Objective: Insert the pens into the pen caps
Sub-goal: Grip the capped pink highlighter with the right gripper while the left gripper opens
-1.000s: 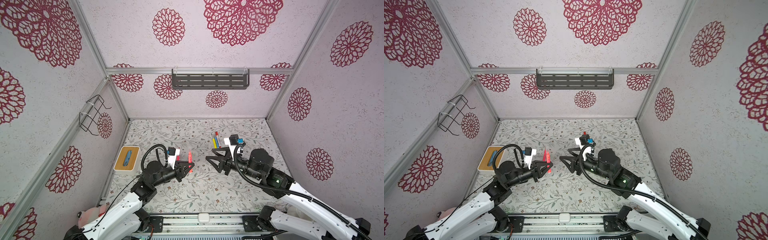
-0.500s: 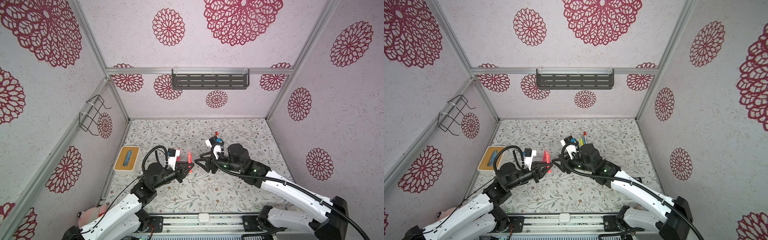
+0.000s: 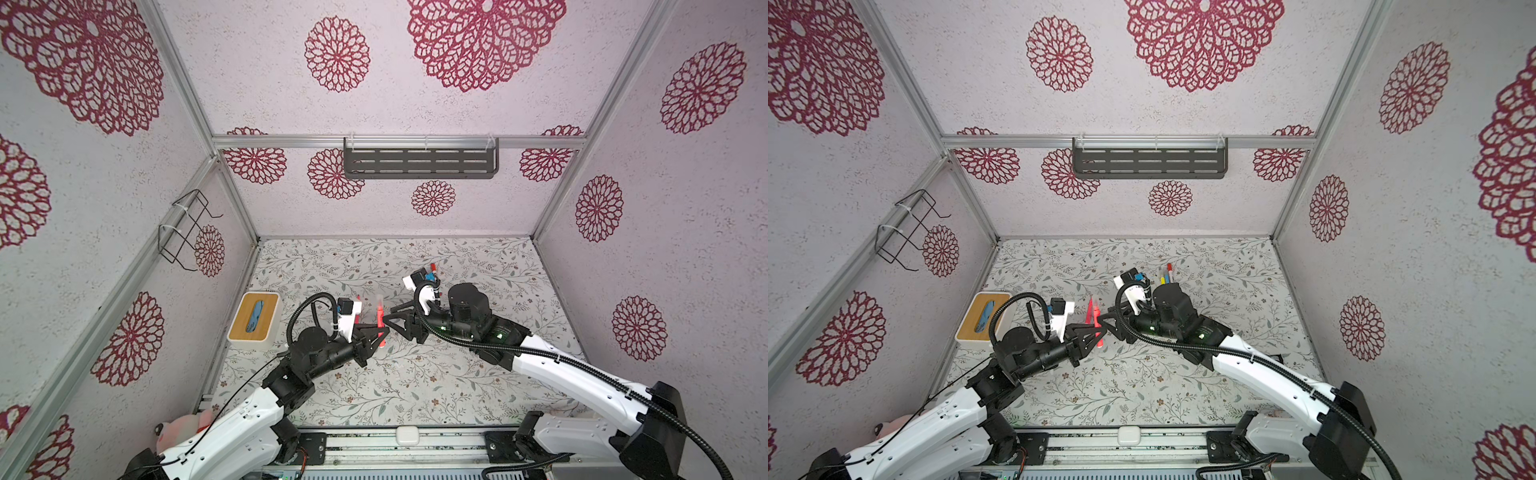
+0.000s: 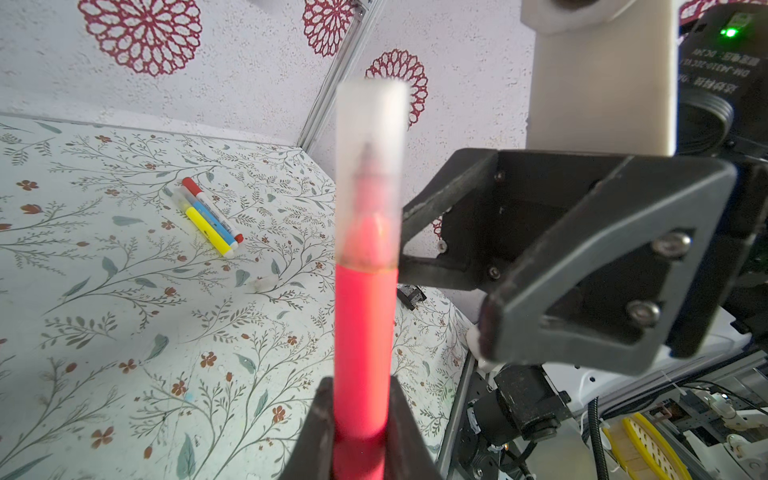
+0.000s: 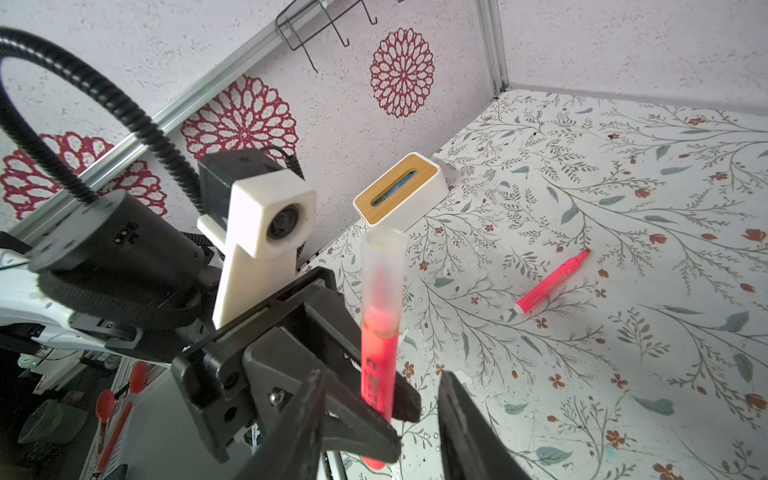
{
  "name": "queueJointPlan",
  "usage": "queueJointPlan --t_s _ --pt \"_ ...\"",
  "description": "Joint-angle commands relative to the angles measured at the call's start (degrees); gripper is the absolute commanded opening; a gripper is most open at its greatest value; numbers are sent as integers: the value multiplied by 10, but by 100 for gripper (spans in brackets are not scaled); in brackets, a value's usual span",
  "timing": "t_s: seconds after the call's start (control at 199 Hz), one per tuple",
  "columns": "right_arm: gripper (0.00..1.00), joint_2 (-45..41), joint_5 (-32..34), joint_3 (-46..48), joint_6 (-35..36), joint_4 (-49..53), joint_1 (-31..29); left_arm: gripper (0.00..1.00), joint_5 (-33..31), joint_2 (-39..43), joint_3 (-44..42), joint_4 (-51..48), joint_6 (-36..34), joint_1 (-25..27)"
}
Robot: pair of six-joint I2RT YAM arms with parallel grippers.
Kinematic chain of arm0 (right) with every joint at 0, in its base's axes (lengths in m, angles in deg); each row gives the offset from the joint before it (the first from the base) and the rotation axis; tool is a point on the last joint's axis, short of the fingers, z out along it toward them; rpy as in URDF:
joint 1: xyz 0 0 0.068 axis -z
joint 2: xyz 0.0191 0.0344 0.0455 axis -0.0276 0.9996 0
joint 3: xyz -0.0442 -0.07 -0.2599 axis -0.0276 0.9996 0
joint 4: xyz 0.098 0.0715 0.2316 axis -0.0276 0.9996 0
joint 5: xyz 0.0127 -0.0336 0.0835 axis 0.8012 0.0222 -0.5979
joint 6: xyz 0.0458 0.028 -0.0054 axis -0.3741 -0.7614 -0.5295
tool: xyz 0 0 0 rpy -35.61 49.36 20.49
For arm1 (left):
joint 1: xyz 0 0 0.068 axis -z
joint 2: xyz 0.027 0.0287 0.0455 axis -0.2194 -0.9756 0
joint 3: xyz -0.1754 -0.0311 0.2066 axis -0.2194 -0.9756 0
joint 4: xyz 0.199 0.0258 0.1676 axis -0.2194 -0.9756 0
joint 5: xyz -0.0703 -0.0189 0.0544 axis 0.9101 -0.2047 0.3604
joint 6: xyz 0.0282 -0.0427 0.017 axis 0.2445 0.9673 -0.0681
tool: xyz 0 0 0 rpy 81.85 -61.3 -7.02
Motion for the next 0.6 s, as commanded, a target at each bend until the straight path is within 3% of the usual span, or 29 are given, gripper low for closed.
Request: queueJointPlan --t_s 0.0,0.362,0.597 --pt "46 3 -15 -21 -10 -30 0 0 -11 -3 2 12 -10 8" --pt "44 27 -15 -29 -8 -24 -8 0 -20 -9 8 13 -14 16" --pt "35 46 3 -46 2 2 -20 0 -24 -12 13 8 -18 19"
